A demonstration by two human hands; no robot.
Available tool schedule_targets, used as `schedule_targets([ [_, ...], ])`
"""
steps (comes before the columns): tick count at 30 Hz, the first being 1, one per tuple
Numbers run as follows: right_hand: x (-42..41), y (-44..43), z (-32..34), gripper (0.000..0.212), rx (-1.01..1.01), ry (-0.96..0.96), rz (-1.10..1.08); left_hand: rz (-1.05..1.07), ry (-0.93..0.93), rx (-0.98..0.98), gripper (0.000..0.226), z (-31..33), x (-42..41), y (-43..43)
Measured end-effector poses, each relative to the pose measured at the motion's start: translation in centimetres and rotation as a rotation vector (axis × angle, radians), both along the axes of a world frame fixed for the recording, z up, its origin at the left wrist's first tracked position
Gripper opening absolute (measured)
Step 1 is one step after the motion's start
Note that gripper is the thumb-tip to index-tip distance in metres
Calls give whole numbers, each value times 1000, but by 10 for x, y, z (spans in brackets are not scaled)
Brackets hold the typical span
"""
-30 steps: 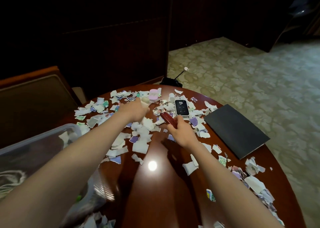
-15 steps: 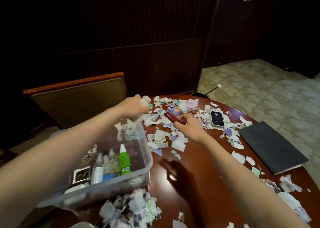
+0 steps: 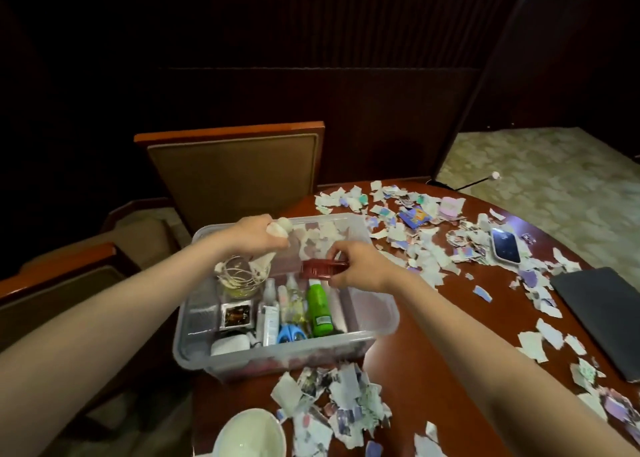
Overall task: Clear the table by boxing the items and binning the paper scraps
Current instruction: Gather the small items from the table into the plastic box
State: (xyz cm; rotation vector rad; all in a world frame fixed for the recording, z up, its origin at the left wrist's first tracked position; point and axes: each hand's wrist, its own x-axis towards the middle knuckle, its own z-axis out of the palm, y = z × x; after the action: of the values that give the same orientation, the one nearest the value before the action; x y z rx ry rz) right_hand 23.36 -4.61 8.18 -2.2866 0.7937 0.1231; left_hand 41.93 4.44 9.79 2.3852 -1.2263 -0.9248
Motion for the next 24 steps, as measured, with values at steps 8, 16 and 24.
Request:
schedule_targets([
  [8, 32, 9, -44, 22, 147, 376, 233, -14, 36, 78, 35, -27, 33, 23],
  [16, 26, 10, -63, 25, 389, 551, 221, -34, 83, 56, 35, -43, 25, 13],
  [24, 16, 16, -67, 37, 289, 572, 246, -154, 108, 38, 57, -54, -5, -14],
])
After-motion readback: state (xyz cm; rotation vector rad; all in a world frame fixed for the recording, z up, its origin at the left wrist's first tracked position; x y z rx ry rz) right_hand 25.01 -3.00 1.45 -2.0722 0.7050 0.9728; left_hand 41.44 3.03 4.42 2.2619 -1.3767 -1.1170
